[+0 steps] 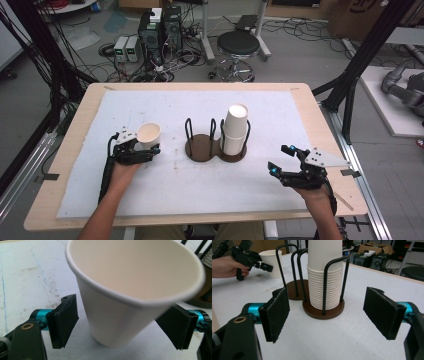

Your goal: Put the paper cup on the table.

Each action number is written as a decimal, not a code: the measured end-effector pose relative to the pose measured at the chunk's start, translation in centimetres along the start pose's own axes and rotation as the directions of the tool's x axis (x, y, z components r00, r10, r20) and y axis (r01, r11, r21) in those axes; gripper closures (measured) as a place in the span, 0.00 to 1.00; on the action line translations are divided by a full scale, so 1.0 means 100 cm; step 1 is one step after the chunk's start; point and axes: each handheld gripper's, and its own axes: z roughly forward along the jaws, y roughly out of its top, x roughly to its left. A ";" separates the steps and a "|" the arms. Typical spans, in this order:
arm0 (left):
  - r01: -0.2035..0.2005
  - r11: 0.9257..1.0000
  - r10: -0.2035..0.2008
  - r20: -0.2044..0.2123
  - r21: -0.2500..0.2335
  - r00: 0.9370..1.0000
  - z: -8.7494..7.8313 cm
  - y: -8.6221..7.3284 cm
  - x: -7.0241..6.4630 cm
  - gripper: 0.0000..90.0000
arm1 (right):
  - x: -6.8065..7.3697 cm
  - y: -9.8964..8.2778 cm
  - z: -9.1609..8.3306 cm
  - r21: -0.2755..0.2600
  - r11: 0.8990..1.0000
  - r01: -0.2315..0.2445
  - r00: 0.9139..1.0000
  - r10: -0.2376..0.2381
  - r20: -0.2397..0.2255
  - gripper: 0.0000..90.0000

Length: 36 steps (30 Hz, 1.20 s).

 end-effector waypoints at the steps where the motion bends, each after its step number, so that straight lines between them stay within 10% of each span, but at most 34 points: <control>1: 0.005 1.000 -0.005 0.002 -0.005 1.000 -0.003 -0.002 0.001 0.22 | 0.000 0.000 0.000 0.002 1.000 0.001 1.000 -0.001 0.001 0.24; 9: 0.043 0.997 -0.042 0.017 -0.060 0.999 -0.035 -0.012 0.010 0.19 | 0.002 -0.002 0.002 0.029 0.999 0.018 1.000 -0.019 0.012 0.24; 17: 0.110 0.970 -0.097 0.070 -0.216 0.993 -0.066 -0.019 0.008 0.19 | -0.002 -0.006 0.004 0.059 0.998 0.011 0.999 -0.013 0.044 0.24; 36: 0.040 0.926 0.012 0.134 -0.376 0.991 -0.098 -0.009 -0.022 0.19 | -0.001 -0.013 0.001 0.069 0.998 0.000 0.998 -0.005 0.059 0.24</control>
